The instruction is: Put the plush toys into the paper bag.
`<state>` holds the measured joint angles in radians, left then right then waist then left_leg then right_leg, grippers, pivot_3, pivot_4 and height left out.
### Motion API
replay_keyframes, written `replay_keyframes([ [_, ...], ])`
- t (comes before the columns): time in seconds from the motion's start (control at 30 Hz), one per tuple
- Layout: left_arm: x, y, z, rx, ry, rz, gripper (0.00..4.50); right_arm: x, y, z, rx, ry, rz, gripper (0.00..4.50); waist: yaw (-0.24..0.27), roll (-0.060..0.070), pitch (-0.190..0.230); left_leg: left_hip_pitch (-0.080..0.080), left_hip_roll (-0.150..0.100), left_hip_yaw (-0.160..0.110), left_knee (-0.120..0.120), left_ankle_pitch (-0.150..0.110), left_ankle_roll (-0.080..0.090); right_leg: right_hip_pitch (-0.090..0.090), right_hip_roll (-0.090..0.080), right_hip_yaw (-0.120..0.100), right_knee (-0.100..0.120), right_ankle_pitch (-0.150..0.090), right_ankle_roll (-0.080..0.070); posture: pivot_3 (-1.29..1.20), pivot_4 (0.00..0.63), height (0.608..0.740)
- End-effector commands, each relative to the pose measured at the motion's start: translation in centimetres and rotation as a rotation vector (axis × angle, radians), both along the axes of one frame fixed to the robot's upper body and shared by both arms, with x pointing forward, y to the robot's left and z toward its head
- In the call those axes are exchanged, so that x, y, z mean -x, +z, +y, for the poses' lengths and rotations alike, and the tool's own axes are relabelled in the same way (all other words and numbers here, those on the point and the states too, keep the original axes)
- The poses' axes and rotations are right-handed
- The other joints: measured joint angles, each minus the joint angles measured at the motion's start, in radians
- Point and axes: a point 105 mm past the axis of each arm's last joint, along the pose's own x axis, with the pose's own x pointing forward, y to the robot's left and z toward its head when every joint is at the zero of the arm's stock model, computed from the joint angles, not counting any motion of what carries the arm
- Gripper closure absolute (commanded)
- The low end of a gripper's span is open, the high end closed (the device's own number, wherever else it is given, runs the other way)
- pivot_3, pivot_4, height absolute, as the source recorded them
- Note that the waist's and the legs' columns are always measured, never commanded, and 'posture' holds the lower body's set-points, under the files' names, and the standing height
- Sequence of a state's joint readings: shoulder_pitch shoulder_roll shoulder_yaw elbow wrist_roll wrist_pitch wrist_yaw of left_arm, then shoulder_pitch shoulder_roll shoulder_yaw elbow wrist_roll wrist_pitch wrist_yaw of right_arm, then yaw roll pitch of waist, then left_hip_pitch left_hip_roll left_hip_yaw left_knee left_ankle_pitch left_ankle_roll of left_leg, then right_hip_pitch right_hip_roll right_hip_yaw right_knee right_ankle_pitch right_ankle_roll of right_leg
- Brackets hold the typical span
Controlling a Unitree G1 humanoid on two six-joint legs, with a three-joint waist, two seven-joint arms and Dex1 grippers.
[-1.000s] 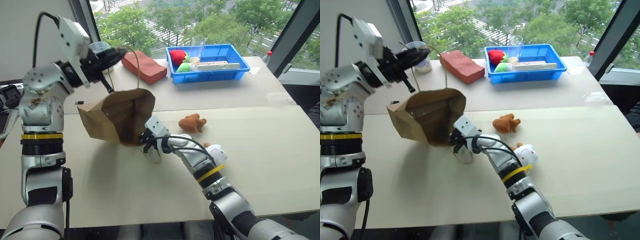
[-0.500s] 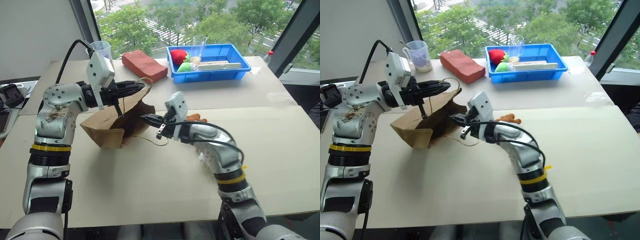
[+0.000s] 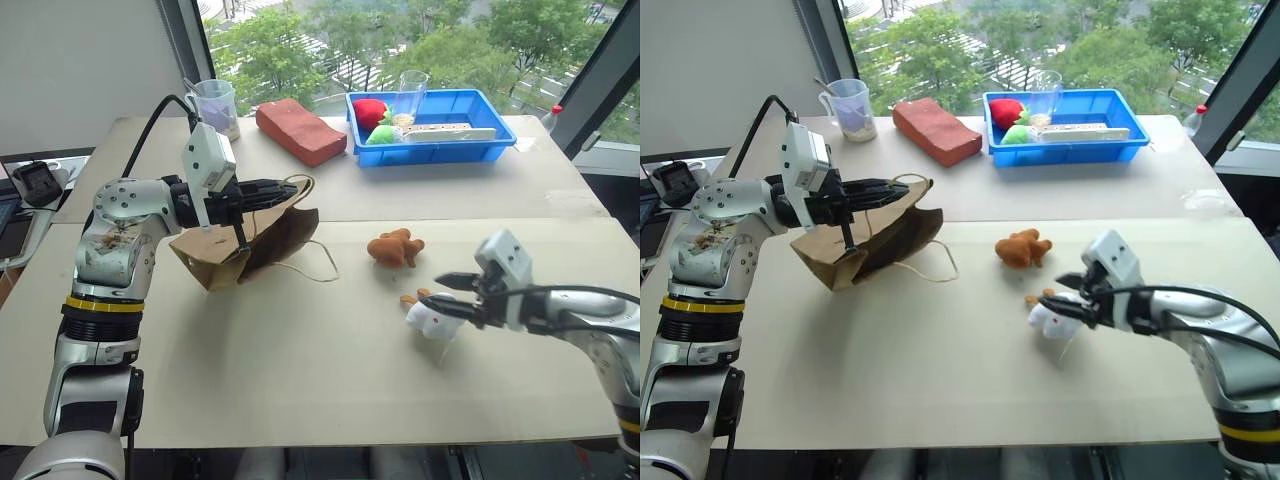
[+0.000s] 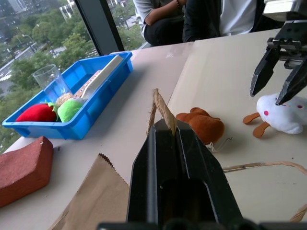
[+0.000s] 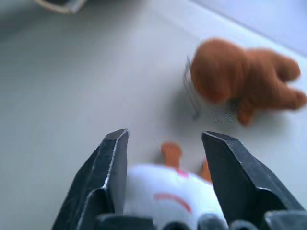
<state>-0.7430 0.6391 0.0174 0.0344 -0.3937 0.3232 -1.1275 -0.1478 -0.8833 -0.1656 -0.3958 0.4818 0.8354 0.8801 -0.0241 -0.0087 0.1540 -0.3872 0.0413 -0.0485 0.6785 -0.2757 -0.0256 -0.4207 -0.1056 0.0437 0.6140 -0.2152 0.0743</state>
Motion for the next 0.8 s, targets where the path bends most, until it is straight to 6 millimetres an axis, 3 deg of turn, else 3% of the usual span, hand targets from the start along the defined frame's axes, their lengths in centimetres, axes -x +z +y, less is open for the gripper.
replay_keyframes([
  [0.03,0.8,0.9,-0.2,-0.006,-0.021,-0.034,4.5,-0.2,0.5,-0.5,0.031,-0.009,-0.06,0.19,-0.001,0.0,0.0,0.001,0.0,0.0,0.0,0.0,0.0,0.0,0.0,0.0,0.0,0.0,0.0,0.0,0.15,0.74],
  [0.23,0.9,0.9,-0.2,-0.01,-0.021,-0.033,4.5,-0.4,-1.5,-0.7,0.089,-0.032,-0.013,0.05,0.007,0.0,0.0,0.002,-0.001,-0.001,0.001,0.0,0.0,0.001,0.0,0.001,-0.001,0.0,0.0,0.0,0.15,0.74],
  [0.47,1.0,0.9,0.0,-0.014,-0.012,-0.037,4.5,-0.2,-2.0,-0.9,0.067,-0.032,0.016,2.24,0.013,0.0,0.0,0.0,-0.002,-0.002,0.001,0.0,0.0,0.002,0.0,0.001,-0.001,0.0,0.0,0.0,0.15,0.74],
  [0.67,1.0,1.0,-0.1,-0.012,-0.018,-0.037,4.5,-1.1,0.9,2.1,-0.084,0.043,-0.044,4.31,0.008,0.0,0.0,0.001,-0.002,-0.002,0.001,0.0,-0.001,0.002,0.0,0.001,-0.001,0.0,0.0,0.0,0.15,0.74],
  [0.8,1.1,1.0,-0.5,-0.012,-0.034,-0.034,4.5,-2.0,4.8,6.2,-0.318,0.119,-0.065,4.47,0.001,0.0,0.0,0.002,-0.002,-0.003,0.001,0.001,-0.001,0.001,0.0,0.001,0.0,0.0,0.0,0.0,0.15,0.74],
])
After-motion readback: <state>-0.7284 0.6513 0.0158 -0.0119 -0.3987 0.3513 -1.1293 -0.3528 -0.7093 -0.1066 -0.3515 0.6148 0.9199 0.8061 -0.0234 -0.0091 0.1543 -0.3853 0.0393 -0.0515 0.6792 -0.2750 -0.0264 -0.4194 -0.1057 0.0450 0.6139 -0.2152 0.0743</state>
